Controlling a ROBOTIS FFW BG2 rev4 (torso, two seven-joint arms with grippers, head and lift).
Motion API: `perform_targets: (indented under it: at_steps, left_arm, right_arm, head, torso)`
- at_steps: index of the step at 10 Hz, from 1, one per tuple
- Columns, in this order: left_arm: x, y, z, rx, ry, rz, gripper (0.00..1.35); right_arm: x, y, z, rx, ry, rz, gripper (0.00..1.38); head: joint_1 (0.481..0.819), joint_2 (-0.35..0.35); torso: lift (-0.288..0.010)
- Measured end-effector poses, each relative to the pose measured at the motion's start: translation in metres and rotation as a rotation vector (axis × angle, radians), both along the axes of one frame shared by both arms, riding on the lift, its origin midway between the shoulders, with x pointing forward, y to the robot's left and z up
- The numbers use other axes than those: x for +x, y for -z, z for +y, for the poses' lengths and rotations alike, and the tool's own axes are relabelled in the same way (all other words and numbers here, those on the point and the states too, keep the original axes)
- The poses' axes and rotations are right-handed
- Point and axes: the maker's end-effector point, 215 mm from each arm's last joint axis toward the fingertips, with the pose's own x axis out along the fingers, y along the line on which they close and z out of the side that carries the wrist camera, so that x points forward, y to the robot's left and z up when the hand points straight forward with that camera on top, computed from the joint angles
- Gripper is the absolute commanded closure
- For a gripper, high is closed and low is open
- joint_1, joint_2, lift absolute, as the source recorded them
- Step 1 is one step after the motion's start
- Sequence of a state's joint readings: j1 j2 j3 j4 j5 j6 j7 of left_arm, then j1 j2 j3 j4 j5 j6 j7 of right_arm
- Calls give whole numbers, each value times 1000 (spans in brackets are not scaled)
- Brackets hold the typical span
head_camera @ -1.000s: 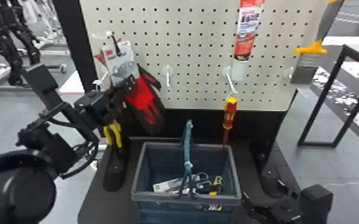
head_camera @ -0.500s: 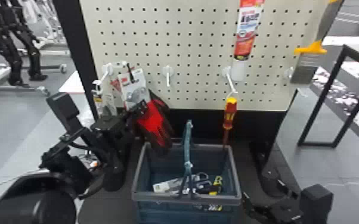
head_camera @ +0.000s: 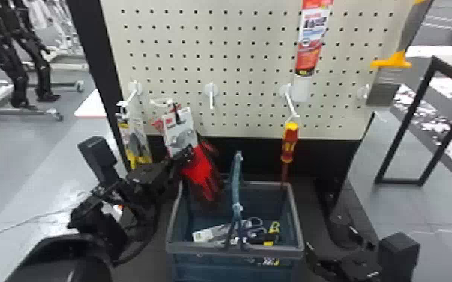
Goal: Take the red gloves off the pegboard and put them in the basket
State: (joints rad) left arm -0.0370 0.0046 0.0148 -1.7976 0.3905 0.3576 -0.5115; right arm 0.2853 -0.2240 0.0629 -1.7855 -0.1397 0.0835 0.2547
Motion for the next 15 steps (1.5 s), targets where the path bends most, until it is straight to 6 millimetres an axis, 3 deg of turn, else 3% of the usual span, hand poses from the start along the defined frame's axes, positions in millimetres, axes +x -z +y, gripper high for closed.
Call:
perform_targets:
  at_steps: [4, 7, 8, 10, 11, 13, 15]
  left_arm:
    - [-4, 35, -28, 4, 65, 52, 1188]
    - [-6, 47, -50, 6, 120, 70, 1184]
    - [-7, 49, -57, 3, 137, 74, 978]
    - [-8, 50, -63, -13, 163, 76, 233]
    - [-7, 48, -63, -15, 166, 69, 70]
    - [-6, 45, -61, -15, 163, 60, 156]
    - [-5, 44, -61, -15, 164, 57, 157]
  right_arm:
    - [0, -1, 0, 5, -1, -3, 117]
    - [0, -2, 1, 8, -1, -4, 117]
    - [0, -2, 1, 9, -2, -5, 119]
    - [0, -1, 1, 9, -2, -4, 117]
    - [0, -1, 1, 9, -3, -4, 117]
    - [0, -1, 1, 9, -3, -4, 117]
    - [0, -1, 1, 9, -3, -3, 117]
  head:
    - [549, 0]
    - [549, 0]
    - [549, 0]
    - [549, 0]
    - [549, 0]
    - [549, 0]
    - [549, 0]
  torso:
    - [-100]
    - [-100]
    - [-100]
    - [-100]
    - [-100]
    - [-100]
    - [-100]
